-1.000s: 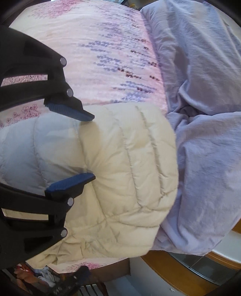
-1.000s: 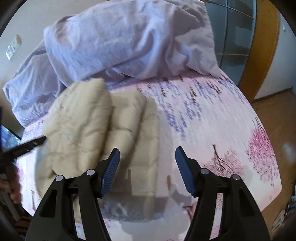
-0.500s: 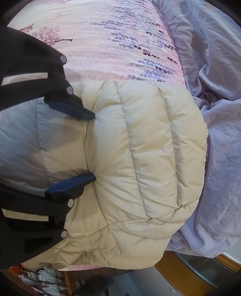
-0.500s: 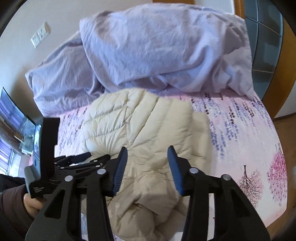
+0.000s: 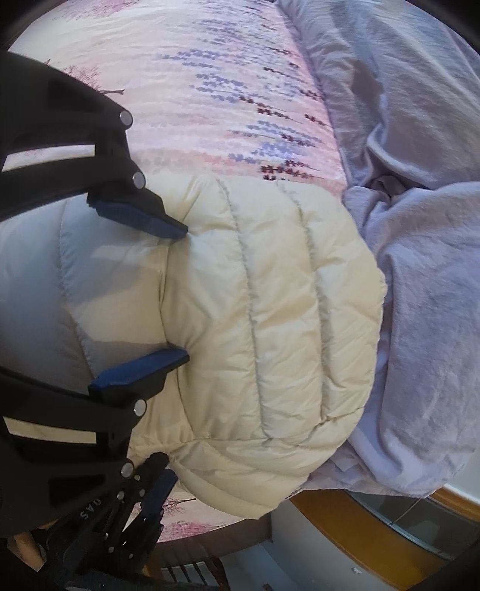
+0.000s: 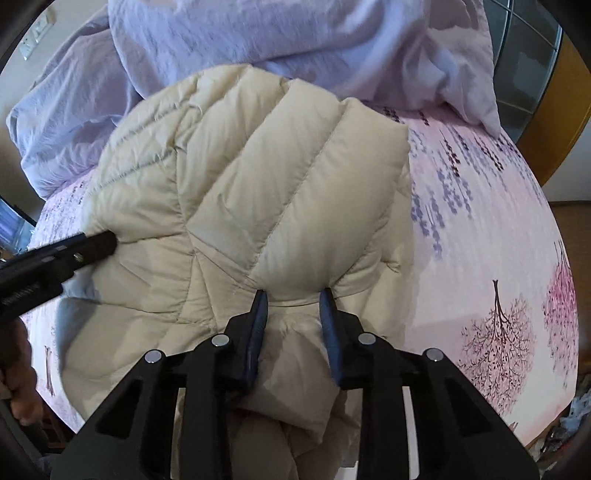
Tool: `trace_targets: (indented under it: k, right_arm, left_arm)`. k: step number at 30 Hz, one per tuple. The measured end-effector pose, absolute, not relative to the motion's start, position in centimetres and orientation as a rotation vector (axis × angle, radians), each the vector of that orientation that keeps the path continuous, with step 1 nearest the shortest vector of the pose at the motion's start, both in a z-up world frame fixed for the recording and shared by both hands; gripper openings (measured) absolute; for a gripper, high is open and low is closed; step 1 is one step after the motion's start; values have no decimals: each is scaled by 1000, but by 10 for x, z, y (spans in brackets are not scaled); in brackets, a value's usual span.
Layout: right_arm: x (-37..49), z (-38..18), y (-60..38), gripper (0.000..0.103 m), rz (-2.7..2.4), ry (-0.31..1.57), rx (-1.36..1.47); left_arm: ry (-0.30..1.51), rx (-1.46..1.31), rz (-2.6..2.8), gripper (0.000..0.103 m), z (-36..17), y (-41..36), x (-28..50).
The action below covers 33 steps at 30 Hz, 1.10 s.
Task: Fold large clothes
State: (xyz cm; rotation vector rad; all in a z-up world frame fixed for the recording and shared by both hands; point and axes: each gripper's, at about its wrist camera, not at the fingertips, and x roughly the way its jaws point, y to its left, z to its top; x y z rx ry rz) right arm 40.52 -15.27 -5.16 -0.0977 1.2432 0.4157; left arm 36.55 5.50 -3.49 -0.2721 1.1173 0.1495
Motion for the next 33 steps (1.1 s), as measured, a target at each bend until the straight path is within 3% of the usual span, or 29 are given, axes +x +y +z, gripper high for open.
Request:
trace_targets:
  k: [12,15,17,24,33]
  right_arm:
    - [403,-52,-161,31,382,1259,-49]
    - [406,-31,-160,42,390,1209,-19]
    - [409,-10,-158,60,399,1142,4]
    - [429,9,-130,60,426,1068,4]
    - [441,-34,-121,60,363,1051,-63]
  left_arm:
    - [1073,-181,145,63,-23,47,377]
    - [1058,-160,165,65,-21,56,380]
    - [1048,-152,182,66,-20,62,383]
    - [998,-94,238,70,-22,77,404]
    - [995,-112,234,72,-49,67,415]
